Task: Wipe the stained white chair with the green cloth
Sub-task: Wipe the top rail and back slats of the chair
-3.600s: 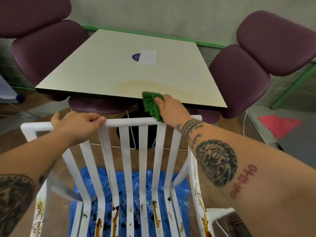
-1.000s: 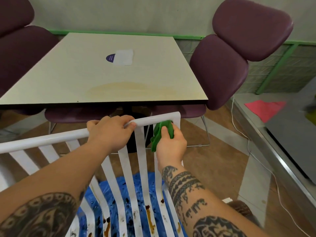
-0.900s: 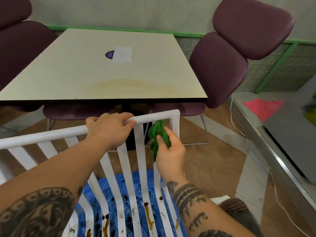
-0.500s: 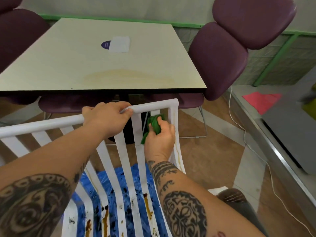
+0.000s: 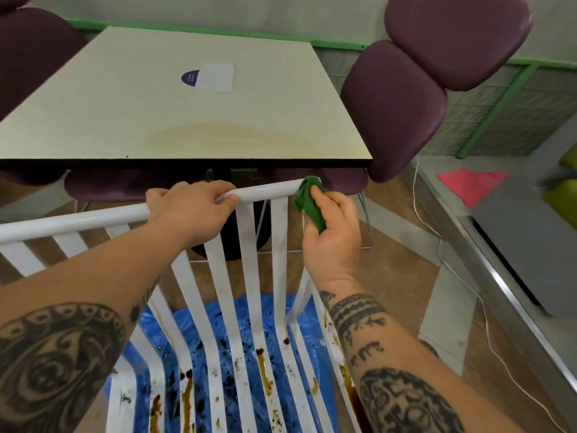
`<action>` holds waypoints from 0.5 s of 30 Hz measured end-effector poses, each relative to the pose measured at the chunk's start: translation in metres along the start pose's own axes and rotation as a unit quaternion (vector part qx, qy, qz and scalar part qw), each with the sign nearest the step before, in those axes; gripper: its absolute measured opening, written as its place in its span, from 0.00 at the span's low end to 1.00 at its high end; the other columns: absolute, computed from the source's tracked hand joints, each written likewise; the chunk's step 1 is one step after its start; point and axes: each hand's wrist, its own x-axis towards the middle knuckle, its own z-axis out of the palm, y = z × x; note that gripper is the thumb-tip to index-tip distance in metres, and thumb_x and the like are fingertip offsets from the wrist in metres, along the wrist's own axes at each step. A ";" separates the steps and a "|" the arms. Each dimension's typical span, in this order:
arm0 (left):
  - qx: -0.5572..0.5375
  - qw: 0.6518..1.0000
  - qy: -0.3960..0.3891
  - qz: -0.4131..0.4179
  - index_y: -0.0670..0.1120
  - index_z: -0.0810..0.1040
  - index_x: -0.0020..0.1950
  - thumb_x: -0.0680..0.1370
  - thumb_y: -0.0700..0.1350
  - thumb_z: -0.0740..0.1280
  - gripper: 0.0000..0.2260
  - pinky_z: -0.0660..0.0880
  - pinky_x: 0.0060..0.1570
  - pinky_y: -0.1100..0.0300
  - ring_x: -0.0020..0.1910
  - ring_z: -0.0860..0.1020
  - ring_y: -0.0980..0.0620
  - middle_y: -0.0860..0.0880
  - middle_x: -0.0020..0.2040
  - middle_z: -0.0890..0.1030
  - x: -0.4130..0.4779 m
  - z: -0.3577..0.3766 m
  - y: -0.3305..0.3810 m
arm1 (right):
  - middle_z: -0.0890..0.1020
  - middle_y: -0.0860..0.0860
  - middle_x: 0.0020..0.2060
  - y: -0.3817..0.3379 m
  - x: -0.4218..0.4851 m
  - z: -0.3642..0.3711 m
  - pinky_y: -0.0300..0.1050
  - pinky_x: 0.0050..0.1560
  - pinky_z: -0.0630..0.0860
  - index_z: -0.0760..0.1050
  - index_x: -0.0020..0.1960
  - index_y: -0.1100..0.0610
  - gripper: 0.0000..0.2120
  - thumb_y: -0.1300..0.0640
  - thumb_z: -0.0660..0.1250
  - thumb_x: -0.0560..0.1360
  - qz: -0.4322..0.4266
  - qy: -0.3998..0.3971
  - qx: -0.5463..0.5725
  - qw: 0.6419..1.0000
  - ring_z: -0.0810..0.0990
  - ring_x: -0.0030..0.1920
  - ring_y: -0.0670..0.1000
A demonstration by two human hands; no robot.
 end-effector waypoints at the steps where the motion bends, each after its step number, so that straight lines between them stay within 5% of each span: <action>1: -0.002 1.000 0.000 -0.001 0.67 0.69 0.71 0.84 0.64 0.48 0.19 0.64 0.63 0.45 0.48 0.74 0.48 0.56 0.40 0.77 0.000 0.000 0.000 | 0.78 0.54 0.59 0.006 0.006 0.002 0.47 0.62 0.76 0.79 0.68 0.57 0.22 0.68 0.69 0.75 -0.012 -0.017 -0.027 0.999 0.78 0.58 0.55; 7: 0.000 1.000 0.004 -0.006 0.67 0.69 0.72 0.83 0.64 0.48 0.19 0.63 0.62 0.46 0.49 0.73 0.48 0.57 0.41 0.76 0.000 0.002 -0.001 | 0.78 0.56 0.56 0.042 -0.006 -0.002 0.55 0.52 0.81 0.80 0.66 0.58 0.24 0.71 0.68 0.72 -0.023 -0.122 -0.117 0.985 0.79 0.52 0.59; 11: -0.002 1.000 -0.001 -0.010 0.68 0.69 0.71 0.83 0.64 0.48 0.19 0.63 0.62 0.46 0.49 0.72 0.50 0.59 0.39 0.75 -0.001 0.000 0.001 | 0.76 0.52 0.58 0.044 -0.004 -0.028 0.52 0.57 0.79 0.76 0.70 0.56 0.22 0.66 0.65 0.77 0.034 -0.236 -0.161 0.958 0.79 0.54 0.57; 15: 0.002 1.000 -0.006 -0.014 0.68 0.68 0.71 0.83 0.64 0.48 0.19 0.63 0.61 0.47 0.49 0.73 0.49 0.57 0.42 0.77 -0.001 -0.004 0.002 | 0.77 0.53 0.59 0.031 0.022 -0.029 0.45 0.58 0.76 0.77 0.70 0.57 0.23 0.67 0.66 0.76 -0.022 -0.161 -0.104 0.981 0.78 0.55 0.54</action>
